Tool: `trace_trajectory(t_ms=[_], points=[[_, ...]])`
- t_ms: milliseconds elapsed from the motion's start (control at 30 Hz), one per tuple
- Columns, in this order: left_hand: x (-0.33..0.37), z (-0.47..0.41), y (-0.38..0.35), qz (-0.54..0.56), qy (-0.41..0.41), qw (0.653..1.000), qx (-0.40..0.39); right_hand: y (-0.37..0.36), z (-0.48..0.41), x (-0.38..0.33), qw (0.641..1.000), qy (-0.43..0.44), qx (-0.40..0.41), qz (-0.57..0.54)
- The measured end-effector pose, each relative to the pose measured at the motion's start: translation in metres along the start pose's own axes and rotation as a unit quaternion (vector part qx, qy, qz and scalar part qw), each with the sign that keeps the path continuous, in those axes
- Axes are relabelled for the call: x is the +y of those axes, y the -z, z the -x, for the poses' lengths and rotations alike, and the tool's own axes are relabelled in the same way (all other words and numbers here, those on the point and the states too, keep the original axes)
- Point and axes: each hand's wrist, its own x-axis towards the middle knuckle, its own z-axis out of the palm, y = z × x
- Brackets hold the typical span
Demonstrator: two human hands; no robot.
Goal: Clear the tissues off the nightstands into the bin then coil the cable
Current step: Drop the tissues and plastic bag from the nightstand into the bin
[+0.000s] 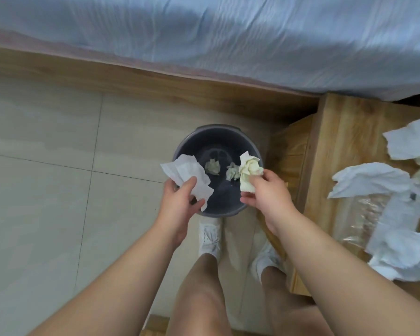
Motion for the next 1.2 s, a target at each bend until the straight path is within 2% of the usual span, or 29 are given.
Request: trace_trajectory(t_ms=[167, 367, 567, 700, 800, 967, 1067, 1200], points=[[-0.005, -0.007, 0.002, -0.048, 0.021, 0.998, -0.025, 0.0, 0.002, 0.004, 1.0, -0.005, -0.022, 0.007], [0.005, 0.01, -0.007, -0.078, 0.015, 0.997, -0.02, 0.024, 0.034, 0.0, 0.998, 0.04, -0.028, 0.038], [0.009, 0.052, -0.054, -0.143, -0.022, 0.987, -0.063, 0.092, 0.08, -0.002, 0.996, 0.093, -0.002, 0.011], [0.004, 0.09, -0.107, -0.222, -0.066, 0.966, -0.115, 0.16, 0.108, 0.007, 0.991, 0.122, 0.042, -0.046], [-0.001, 0.115, -0.15, -0.289, -0.108, 0.937, -0.166, 0.212, 0.125, 0.018, 0.982, 0.132, 0.101, -0.087], [-0.012, 0.139, -0.204, -0.411, -0.199, 0.864, -0.214, 0.277, 0.132, 0.04, 0.96, 0.121, 0.216, -0.129], [-0.016, 0.136, -0.225, -0.508, -0.293, 0.785, -0.198, 0.301, 0.125, 0.058, 0.956, 0.102, 0.266, -0.077], [-0.017, 0.122, -0.248, -0.596, -0.329, 0.716, -0.155, 0.313, 0.108, 0.078, 0.959, 0.047, 0.281, 0.003]])
